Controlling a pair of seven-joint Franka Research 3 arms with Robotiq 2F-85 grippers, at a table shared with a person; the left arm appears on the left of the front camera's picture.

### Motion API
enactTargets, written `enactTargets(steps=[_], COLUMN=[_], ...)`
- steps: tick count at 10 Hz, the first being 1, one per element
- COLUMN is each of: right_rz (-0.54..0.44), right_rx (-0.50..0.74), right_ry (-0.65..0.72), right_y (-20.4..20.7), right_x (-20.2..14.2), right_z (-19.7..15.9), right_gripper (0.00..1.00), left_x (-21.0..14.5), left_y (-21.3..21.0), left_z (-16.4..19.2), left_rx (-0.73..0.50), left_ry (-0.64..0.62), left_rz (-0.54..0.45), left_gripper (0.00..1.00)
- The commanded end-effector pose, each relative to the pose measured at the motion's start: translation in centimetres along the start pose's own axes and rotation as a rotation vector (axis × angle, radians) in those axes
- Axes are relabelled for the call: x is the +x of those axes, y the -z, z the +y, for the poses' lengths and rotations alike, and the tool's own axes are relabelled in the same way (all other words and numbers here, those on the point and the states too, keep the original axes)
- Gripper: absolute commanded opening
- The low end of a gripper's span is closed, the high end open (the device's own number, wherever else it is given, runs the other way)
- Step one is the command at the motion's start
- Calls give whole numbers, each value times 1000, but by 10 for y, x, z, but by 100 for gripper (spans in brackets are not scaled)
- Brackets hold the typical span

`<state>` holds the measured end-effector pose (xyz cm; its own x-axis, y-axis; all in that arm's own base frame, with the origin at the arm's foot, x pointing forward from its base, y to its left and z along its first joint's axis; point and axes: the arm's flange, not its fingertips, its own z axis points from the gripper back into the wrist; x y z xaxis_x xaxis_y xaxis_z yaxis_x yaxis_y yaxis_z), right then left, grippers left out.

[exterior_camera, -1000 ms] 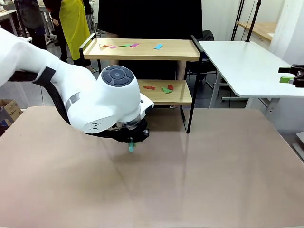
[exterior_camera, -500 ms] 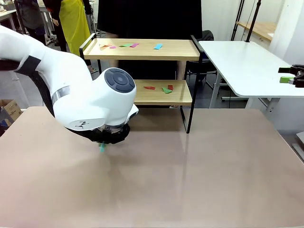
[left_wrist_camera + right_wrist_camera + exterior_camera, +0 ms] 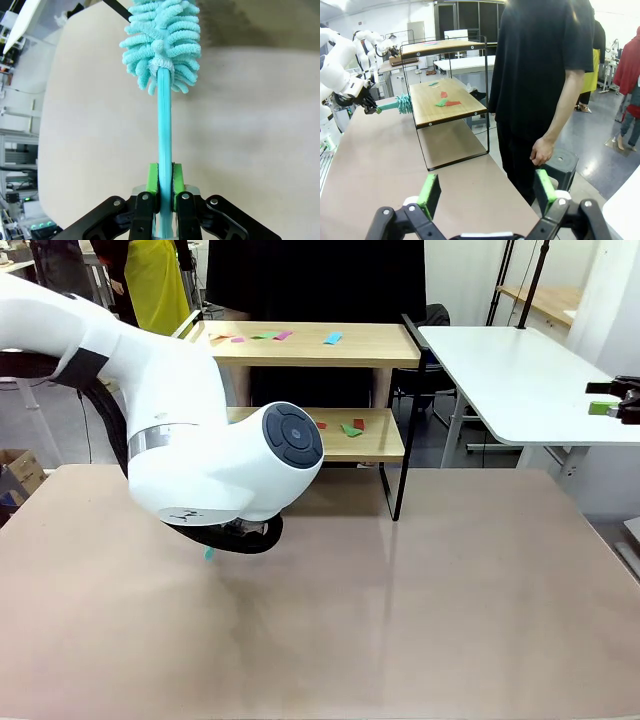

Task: Clean the shelf.
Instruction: Clean the specific section of the Shelf indicated by the human with the Duster.

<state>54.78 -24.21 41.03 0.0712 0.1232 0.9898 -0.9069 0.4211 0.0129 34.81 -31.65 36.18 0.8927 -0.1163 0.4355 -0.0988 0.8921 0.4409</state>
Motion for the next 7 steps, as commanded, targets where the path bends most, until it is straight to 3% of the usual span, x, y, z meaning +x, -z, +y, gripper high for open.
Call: enactTargets(steps=[1, 4, 7], right_rz=[-2, -2, -2], right_rx=[2, 2, 2], right_ry=[-7, -7, -7], right_y=[1, 1, 1], right_x=[4, 4, 4], right_z=[1, 1, 1], right_gripper=[100, 100, 100], left_x=[4, 3, -9], left_y=[9, 8, 21], left_z=[7, 4, 42], left_rx=[6, 8, -387], left_ry=[-19, -10, 157], left_rz=[20, 16, -89], left_gripper=[13, 13, 13])
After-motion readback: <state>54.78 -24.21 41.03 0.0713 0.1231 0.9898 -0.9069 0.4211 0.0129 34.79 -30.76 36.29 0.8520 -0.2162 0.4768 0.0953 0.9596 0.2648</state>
